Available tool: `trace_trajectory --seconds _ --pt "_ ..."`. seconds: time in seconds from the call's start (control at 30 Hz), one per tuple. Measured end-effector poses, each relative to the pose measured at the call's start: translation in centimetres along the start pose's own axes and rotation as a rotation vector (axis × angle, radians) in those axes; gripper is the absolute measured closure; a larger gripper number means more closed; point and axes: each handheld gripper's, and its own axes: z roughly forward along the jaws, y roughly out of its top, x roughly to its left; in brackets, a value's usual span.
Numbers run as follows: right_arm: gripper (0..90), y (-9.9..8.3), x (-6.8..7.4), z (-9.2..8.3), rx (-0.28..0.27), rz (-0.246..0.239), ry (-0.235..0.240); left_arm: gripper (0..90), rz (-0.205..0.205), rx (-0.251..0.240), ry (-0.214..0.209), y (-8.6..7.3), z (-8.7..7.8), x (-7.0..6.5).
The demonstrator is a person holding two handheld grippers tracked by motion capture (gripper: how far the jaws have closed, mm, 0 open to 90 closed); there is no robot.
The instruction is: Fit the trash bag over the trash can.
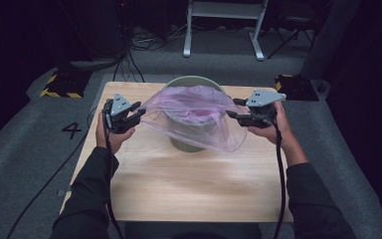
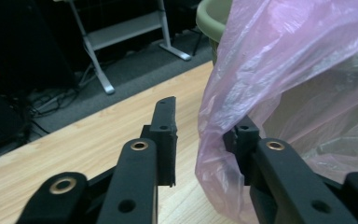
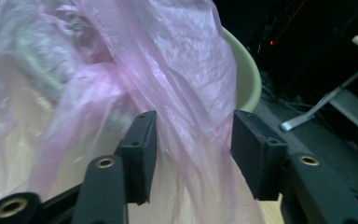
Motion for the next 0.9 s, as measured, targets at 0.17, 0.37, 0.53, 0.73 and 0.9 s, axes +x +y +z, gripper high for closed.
trace_trajectory --seconds 0.17,0.37,0.53,0.73,0.9 --pt "51.8 0.4 -1.0 0.6 -0.016 0.036 -0.002 79.2 0.021 0.005 -0.019 0.5 1.1 0.0" --pt "76.3 0.2 -2.4 1.1 -0.078 0.127 0.048 87.3 -0.004 0.007 -0.054 0.8 2.7 0.3" --pt "87.1 -0.9 -4.1 1.7 -0.157 0.296 0.066 89.5 -0.012 0.039 -0.091 0.8 4.4 0.1" --pt "90.0 -2.4 -4.5 4.1 -0.068 0.394 -0.017 89.6 -0.044 0.046 -0.098 1.1 5.9 -0.2" --pt "90.0 -2.9 -4.3 5.2 -0.039 0.424 -0.011 89.7 -0.048 0.04 -0.118 1.5 6.7 -1.0"
